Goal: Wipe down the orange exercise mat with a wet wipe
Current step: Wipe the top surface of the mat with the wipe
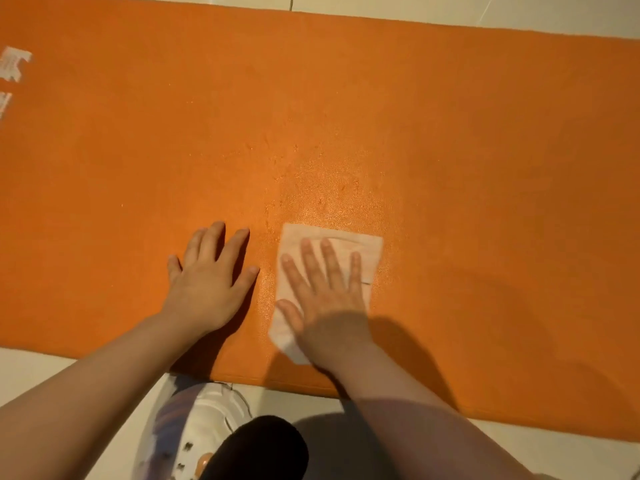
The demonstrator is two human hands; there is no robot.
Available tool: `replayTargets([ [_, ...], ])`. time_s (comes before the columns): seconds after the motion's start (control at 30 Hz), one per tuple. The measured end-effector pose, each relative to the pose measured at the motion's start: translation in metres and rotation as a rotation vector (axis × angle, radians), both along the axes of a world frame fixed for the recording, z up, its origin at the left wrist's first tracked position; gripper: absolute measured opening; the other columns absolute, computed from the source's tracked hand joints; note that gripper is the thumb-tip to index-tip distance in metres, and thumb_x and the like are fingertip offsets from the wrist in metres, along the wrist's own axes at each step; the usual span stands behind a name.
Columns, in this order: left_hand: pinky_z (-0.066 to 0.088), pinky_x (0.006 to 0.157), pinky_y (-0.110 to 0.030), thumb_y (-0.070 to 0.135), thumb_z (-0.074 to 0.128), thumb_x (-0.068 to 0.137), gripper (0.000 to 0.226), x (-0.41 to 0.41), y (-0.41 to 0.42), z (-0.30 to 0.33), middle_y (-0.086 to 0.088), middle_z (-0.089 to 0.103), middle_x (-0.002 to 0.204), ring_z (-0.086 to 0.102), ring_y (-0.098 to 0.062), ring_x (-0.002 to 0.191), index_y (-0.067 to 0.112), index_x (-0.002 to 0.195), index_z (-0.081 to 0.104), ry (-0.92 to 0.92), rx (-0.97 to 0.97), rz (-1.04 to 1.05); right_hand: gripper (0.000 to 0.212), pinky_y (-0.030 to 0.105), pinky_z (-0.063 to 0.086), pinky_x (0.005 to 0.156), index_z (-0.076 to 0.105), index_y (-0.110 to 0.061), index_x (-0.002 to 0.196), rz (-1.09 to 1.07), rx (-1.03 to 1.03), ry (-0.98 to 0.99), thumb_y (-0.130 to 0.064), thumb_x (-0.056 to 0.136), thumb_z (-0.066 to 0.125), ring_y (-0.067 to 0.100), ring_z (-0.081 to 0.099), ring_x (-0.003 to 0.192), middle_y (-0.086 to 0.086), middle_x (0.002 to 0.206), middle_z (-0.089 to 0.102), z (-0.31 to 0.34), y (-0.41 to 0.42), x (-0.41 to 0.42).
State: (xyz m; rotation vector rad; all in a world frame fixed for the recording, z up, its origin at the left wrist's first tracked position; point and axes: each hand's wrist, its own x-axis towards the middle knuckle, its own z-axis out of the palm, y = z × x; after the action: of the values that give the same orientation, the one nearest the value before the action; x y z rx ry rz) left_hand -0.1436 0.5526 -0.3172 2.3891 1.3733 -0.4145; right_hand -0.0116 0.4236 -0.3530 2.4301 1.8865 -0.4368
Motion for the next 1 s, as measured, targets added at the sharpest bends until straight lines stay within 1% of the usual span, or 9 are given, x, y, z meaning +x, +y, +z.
replayTargets([
  [0.13, 0.009, 0.118, -0.06, 0.071, 0.014, 0.092, 0.072, -0.003, 0.0, 0.002, 0.002, 0.001, 0.165, -0.003, -0.023, 0.151, 0.037, 0.156, 0.014, 0.013, -0.018, -0.012, 0.061, 0.05, -0.01, 0.117, 0.003, -0.036, 0.154, 0.152, 0.074, 0.029, -0.06, 0.099, 0.013, 0.02, -0.004, 0.151, -0.003, 0.162, -0.008, -0.004, 0.017, 0.029],
  [0.23, 0.006, 0.118, -0.059, 0.067, 0.014, 0.088, 0.074, -0.007, -0.001, 0.004, 0.005, -0.003, 0.166, -0.007, -0.021, 0.152, 0.039, 0.156, 0.011, -0.002, -0.043, -0.018, 0.067, 0.044, 0.001, 0.116, 0.029, -0.03, 0.153, -0.16, 0.118, 0.003, -0.062, 0.095, 0.02, 0.026, 0.024, 0.148, 0.003, 0.161, 0.02, -0.009, 0.013, 0.084],
  [0.37, 0.004, 0.119, -0.057, 0.065, 0.013, 0.083, 0.076, -0.009, -0.001, 0.005, 0.008, -0.007, 0.165, -0.01, -0.018, 0.151, 0.041, 0.155, 0.006, 0.002, -0.063, -0.017, 0.068, 0.048, -0.011, 0.119, 0.006, -0.036, 0.156, -0.531, -0.008, 0.001, -0.066, 0.095, 0.01, 0.02, -0.006, 0.151, -0.002, 0.165, -0.005, 0.0, -0.017, 0.165],
  [0.53, 0.004, 0.118, -0.058, 0.073, -0.003, 0.074, 0.087, -0.01, -0.002, 0.003, 0.008, -0.007, 0.165, -0.011, -0.017, 0.151, 0.042, 0.155, 0.004, -0.01, -0.059, -0.024, 0.067, 0.058, -0.005, 0.118, 0.005, -0.025, 0.158, -0.817, -0.024, 0.026, -0.058, 0.1, 0.013, 0.024, -0.008, 0.151, 0.003, 0.165, -0.006, 0.006, -0.028, 0.175],
  [0.63, 0.017, 0.113, -0.065, 0.07, 0.005, 0.082, 0.081, -0.004, -0.001, 0.0, 0.001, 0.016, 0.162, 0.007, -0.023, 0.148, 0.038, 0.155, 0.02, -0.024, 0.01, -0.019, 0.069, 0.06, -0.001, 0.117, 0.017, -0.018, 0.157, -0.643, 0.021, 0.021, -0.056, 0.099, 0.014, 0.032, 0.004, 0.151, 0.01, 0.164, 0.009, -0.003, -0.009, 0.132],
  [0.7, 0.033, 0.103, -0.065, 0.065, 0.017, 0.088, 0.073, 0.005, 0.004, 0.001, -0.006, 0.04, 0.146, 0.028, -0.028, 0.135, 0.03, 0.15, 0.035, -0.054, 0.091, 0.025, 0.068, 0.061, 0.009, 0.115, 0.037, -0.015, 0.15, -0.403, 0.078, 0.006, -0.053, 0.094, 0.027, 0.038, 0.026, 0.145, 0.015, 0.157, 0.032, -0.008, 0.004, 0.094],
  [0.77, 0.038, 0.096, -0.06, 0.062, 0.022, 0.089, 0.071, 0.017, 0.013, 0.002, -0.01, 0.049, 0.13, 0.038, -0.03, 0.122, 0.025, 0.145, 0.043, -0.059, 0.141, 0.068, 0.065, 0.063, 0.011, 0.113, 0.042, -0.019, 0.147, -0.195, 0.11, -0.001, -0.053, 0.093, 0.03, 0.036, 0.032, 0.143, 0.011, 0.154, 0.038, -0.012, 0.017, 0.063],
  [0.87, 0.037, 0.097, -0.058, 0.057, 0.03, 0.091, 0.064, 0.033, 0.025, 0.001, -0.01, 0.048, 0.13, 0.037, -0.028, 0.12, 0.023, 0.143, 0.045, -0.045, 0.196, 0.067, 0.063, 0.062, 0.011, 0.114, 0.037, -0.028, 0.15, 0.016, 0.139, -0.009, -0.058, 0.096, 0.024, 0.028, 0.025, 0.147, 0.004, 0.157, 0.032, -0.012, 0.033, 0.053],
  [1.0, 0.021, 0.112, -0.054, 0.045, 0.037, 0.102, 0.053, 0.054, 0.03, -0.002, -0.006, 0.026, 0.156, 0.02, -0.027, 0.143, 0.028, 0.152, 0.032, -0.024, 0.151, 0.104, 0.061, 0.053, 0.001, 0.116, 0.017, -0.038, 0.152, 0.107, 0.12, -0.016, -0.063, 0.096, 0.018, 0.023, 0.01, 0.15, -0.002, 0.163, 0.009, -0.015, 0.051, 0.11],
])
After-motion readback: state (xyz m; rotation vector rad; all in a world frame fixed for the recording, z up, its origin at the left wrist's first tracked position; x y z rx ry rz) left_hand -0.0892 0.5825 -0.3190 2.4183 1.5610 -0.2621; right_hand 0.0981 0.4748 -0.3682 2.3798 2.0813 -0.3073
